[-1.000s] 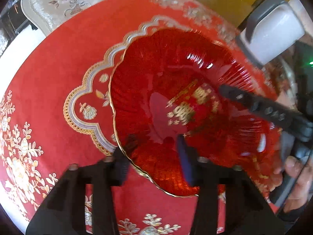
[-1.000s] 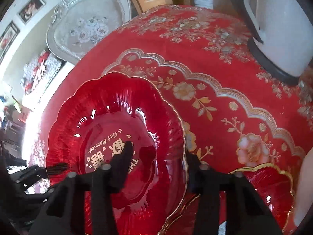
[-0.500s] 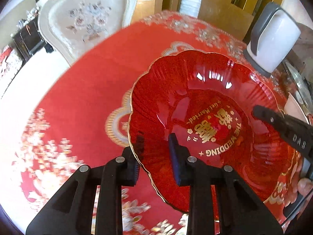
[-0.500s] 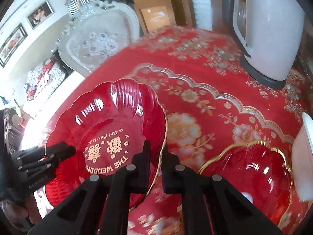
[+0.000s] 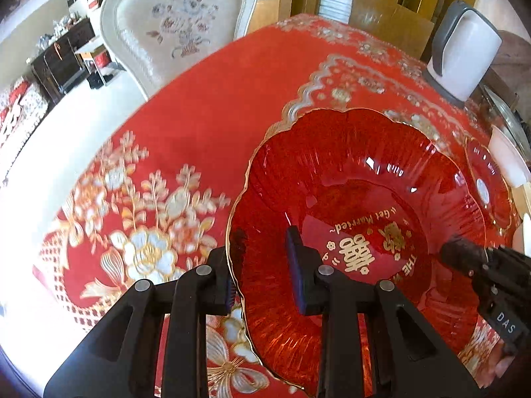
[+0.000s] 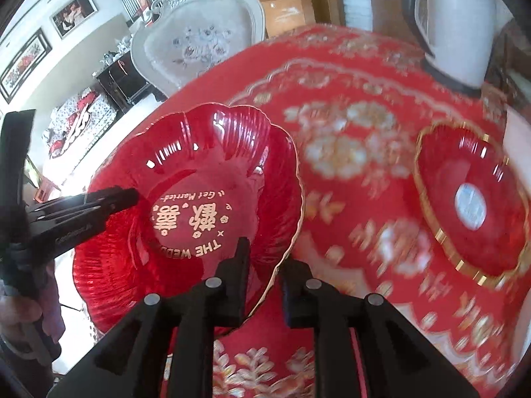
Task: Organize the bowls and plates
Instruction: 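Lift the red bowl with both grippers, carry it toward the chair, release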
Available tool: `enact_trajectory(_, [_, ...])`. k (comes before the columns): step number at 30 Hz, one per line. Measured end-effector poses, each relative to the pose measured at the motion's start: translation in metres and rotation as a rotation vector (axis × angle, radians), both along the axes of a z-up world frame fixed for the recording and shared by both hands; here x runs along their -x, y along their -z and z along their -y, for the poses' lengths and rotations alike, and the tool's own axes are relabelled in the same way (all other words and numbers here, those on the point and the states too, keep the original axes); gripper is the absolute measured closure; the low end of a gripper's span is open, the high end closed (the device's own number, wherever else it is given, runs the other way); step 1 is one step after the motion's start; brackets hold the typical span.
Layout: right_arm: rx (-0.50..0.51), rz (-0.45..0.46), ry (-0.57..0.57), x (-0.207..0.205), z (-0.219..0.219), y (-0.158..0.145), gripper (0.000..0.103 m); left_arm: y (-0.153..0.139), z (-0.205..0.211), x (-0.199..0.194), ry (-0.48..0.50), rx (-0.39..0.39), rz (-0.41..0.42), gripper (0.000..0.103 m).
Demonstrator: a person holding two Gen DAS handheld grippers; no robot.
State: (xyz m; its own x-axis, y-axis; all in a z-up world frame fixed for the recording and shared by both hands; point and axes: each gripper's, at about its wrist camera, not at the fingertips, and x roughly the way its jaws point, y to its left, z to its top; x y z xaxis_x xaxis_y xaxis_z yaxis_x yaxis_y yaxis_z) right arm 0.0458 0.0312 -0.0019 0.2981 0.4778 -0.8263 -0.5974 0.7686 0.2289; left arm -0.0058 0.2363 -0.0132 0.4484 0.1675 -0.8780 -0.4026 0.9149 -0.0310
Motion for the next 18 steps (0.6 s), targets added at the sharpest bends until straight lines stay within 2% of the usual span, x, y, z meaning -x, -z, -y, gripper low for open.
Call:
enact_trajectory(3, [0.007,-0.019,0.0,0.005,-0.002,0.011,0.084,0.011,-0.002,0.008,0.002,0.006,0.022,0.077])
enact_trajectory(5, [0.006,0.002,0.002,0.008,-0.004,0.014,0.084,0.017,-0.006,0.011,0.011,0.038,0.051,0.075])
enact_trajectory(9, [-0.003,-0.015,0.016,0.012,-0.003,0.016,0.082,0.018,-0.003,0.015,0.073,0.042,0.069,0.058])
enact_trajectory(10, [-0.004,-0.02,0.021,0.014,-0.001,0.015,0.077,0.018,-0.003,0.016,0.069,0.047,0.069,0.05])
enact_trajectory(11, [-0.006,-0.019,0.028,0.015,0.002,0.014,0.073,0.017,-0.005,0.019,0.049,0.038,0.069,0.048])
enact_trajectory(15, [-0.054,0.015,0.068,0.023,0.021,0.004,0.068,0.007,-0.008,0.03,-0.022,-0.046,0.073,0.047])
enact_trajectory(17, [-0.057,0.036,0.084,0.027,0.03,-0.002,0.059,-0.006,-0.006,0.037,-0.053,-0.127,0.068,0.047])
enact_trajectory(18, [-0.065,0.052,0.101,0.03,0.037,-0.006,0.057,-0.014,-0.002,0.04,-0.065,-0.189,0.066,0.047])
